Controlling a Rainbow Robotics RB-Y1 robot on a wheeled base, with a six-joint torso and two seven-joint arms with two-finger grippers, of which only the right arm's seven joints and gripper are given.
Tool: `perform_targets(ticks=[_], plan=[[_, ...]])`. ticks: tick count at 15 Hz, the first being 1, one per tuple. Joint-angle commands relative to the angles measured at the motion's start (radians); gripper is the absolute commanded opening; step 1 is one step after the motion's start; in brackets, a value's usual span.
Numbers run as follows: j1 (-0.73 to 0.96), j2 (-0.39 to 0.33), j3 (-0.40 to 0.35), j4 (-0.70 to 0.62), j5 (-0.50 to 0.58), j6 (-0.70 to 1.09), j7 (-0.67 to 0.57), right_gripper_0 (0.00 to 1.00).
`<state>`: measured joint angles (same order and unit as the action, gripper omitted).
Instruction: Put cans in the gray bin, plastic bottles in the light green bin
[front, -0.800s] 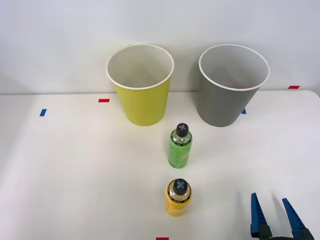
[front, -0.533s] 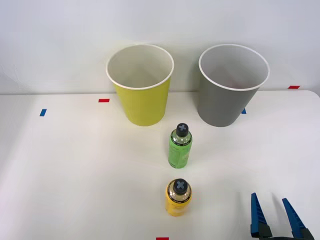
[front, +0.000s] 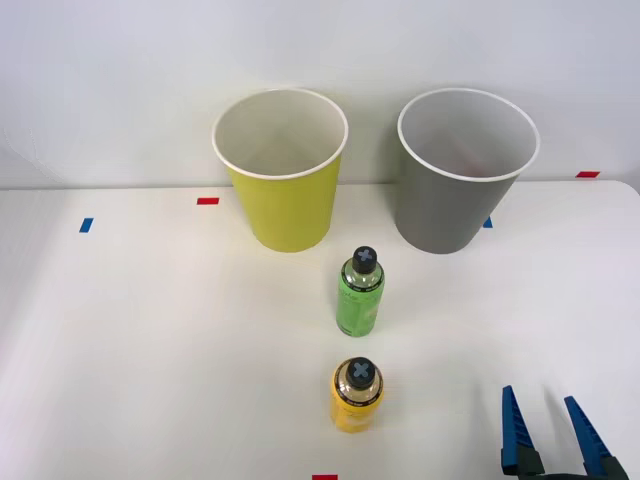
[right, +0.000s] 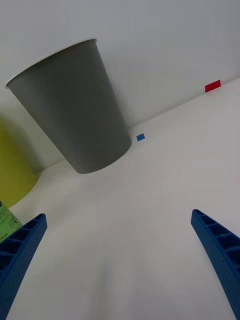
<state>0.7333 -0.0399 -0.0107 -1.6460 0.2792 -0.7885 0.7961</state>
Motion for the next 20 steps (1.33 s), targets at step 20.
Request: perform_targets(ticks=[20], plan=[[0.0,0.0,0.0,0.0,0.0,0.0,0.0,1.0]])
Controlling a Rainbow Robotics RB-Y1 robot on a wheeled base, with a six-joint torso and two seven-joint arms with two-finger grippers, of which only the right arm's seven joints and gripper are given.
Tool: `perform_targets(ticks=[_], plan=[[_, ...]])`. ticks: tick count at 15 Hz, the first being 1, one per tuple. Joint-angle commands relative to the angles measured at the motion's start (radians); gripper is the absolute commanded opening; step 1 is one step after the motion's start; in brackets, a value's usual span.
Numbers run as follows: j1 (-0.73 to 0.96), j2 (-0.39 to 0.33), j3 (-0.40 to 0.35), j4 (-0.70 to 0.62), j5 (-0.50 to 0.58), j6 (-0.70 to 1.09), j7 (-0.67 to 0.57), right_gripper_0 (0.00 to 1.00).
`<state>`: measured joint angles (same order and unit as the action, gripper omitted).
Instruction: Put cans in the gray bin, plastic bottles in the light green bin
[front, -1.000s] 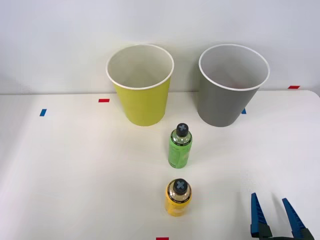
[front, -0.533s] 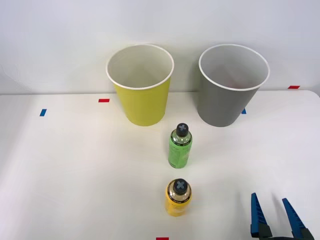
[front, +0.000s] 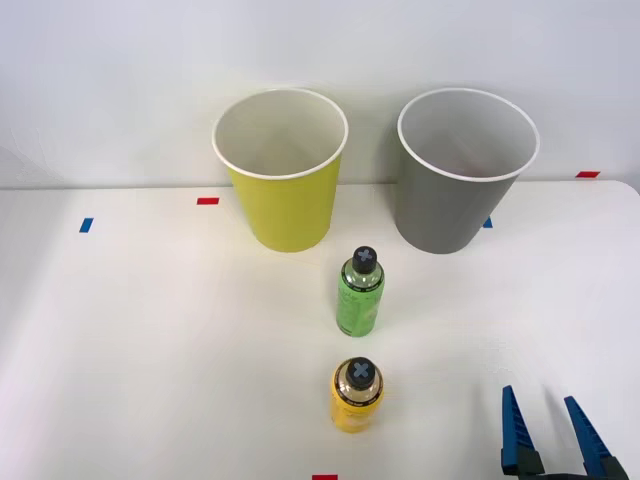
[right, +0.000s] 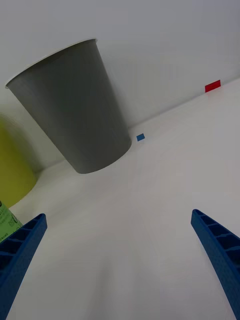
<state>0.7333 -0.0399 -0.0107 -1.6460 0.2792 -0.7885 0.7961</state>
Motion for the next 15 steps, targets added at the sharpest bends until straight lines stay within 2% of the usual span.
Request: perform_targets(ticks=[1,7,9,11,15], plan=[[0.0,0.0,0.0,0.0,0.0,0.0,0.0,1.0],[0.0,0.0,0.0,0.0,0.0,0.0,0.0,1.0],[-0.002,-0.018,0.008,0.051,-0.014,-0.023,0.005,1.0],[0.008,-0.092,0.055,0.034,-0.023,-0.094,0.025,1.0],[-0.006,-0.252,0.152,-0.008,-0.058,-0.124,0.064,1.0]])
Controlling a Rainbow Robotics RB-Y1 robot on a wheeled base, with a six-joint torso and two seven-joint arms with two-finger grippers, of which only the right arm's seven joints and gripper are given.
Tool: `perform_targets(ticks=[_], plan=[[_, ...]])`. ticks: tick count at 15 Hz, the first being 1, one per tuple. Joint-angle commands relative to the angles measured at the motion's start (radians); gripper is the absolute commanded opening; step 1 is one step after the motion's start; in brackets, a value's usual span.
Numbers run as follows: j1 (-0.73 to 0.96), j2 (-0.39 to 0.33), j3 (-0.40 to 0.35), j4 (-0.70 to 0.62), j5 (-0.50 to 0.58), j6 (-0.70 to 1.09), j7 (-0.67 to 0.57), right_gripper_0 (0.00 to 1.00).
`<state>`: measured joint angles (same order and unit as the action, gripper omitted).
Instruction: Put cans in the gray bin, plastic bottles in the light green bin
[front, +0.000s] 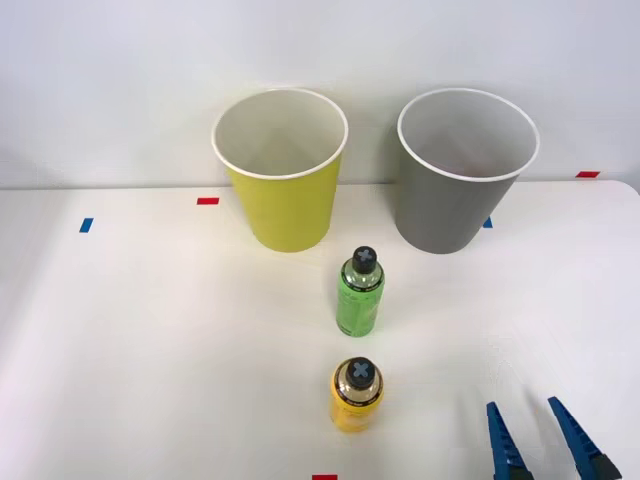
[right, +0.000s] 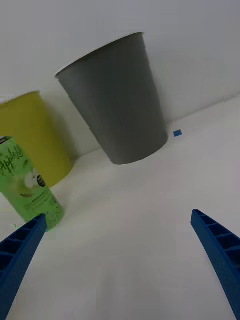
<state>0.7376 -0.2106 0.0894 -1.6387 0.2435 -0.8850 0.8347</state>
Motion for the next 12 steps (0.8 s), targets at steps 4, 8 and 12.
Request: perform_targets(ticks=[4,8,12], plan=[[-0.024,-0.236,0.204,-0.015,-0.231,-0.088,0.337,1.0],[-0.061,-0.357,0.418,-0.013,-0.523,-0.161,0.656,1.0],[-0.176,-0.501,0.604,-0.013,-0.665,-0.192,0.784,1.0]])
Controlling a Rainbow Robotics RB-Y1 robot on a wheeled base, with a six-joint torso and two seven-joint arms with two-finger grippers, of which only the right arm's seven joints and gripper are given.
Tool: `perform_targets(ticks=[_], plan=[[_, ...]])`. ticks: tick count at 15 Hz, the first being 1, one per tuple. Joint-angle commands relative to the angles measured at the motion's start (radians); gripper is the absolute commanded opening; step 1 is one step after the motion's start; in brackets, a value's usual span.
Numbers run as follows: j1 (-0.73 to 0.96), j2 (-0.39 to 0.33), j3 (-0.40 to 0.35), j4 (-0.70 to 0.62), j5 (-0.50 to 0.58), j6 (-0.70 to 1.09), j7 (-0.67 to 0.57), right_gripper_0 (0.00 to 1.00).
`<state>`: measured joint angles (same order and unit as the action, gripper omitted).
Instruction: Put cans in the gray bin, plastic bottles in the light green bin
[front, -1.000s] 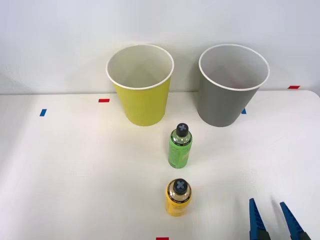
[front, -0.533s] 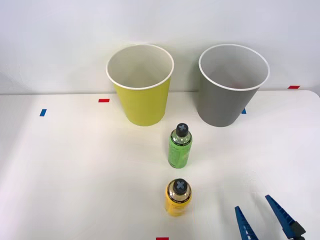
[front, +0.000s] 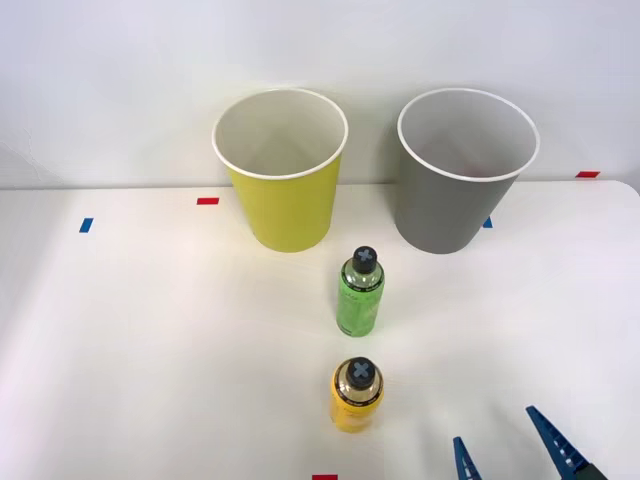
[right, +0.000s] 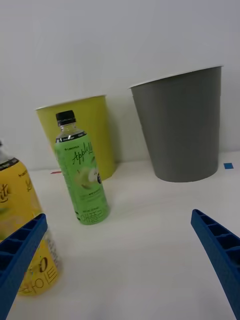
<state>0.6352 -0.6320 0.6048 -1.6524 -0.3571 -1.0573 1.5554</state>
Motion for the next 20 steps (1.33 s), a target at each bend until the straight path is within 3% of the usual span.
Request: perform_targets(ticks=[1,5,9,16,20], plan=[[-0.104,-0.106,0.121,0.0,-0.079,-0.026,0.08,1.0],[-0.19,-0.175,0.207,0.0,-0.083,-0.041,0.086,1.0],[-0.27,-0.196,0.288,0.0,-0.06,-0.049,0.107,1.0],[-0.358,-0.201,0.362,0.0,-0.042,-0.043,0.161,1.0],[-0.417,-0.179,0.428,0.002,-0.085,-0.001,0.195,1.0]])
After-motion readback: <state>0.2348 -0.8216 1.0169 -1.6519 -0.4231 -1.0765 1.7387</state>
